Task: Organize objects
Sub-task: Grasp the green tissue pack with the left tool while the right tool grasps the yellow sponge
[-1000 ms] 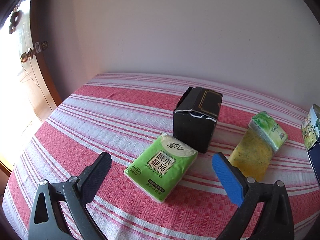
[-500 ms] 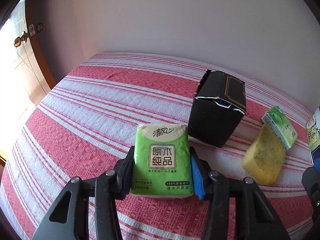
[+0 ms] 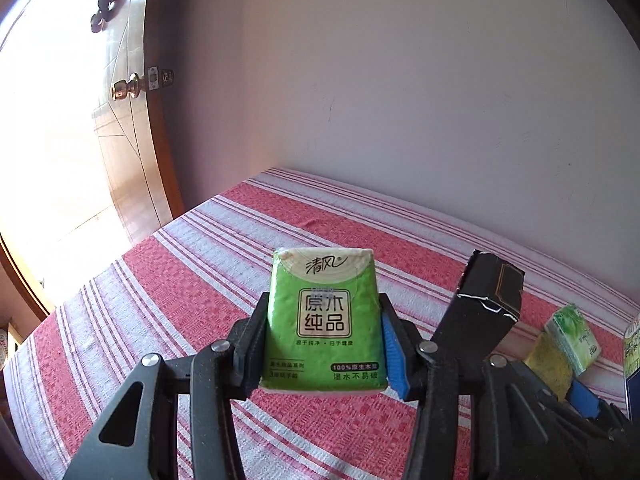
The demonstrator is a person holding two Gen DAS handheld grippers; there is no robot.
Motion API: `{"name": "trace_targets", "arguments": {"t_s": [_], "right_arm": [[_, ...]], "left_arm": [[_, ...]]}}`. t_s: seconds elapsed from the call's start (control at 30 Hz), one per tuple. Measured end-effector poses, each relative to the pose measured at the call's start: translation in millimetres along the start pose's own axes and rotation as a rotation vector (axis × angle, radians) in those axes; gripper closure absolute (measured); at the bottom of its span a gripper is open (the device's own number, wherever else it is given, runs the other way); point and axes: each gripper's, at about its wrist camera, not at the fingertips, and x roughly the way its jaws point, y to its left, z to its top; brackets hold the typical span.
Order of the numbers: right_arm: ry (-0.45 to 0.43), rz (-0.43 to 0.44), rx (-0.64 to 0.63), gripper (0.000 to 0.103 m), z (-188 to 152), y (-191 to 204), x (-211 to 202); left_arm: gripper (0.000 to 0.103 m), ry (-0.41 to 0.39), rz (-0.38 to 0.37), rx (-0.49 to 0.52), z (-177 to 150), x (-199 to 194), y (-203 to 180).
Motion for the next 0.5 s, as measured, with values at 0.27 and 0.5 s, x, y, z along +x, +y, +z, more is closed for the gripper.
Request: {"name": "trace_targets", "arguments": {"t_s": [0.27, 0.5], "right_arm": [[0.043, -0.084, -0.058, 0.039, 3, 0, 5], [-0.093, 0.030, -0.113, 0.042, -17, -14, -47]], "left_arm": [[0.052, -0.020, 0.026, 0.064, -6, -4, -4], [0.052, -0.059, 0.002, 0.069, -10, -14, -4]]}}
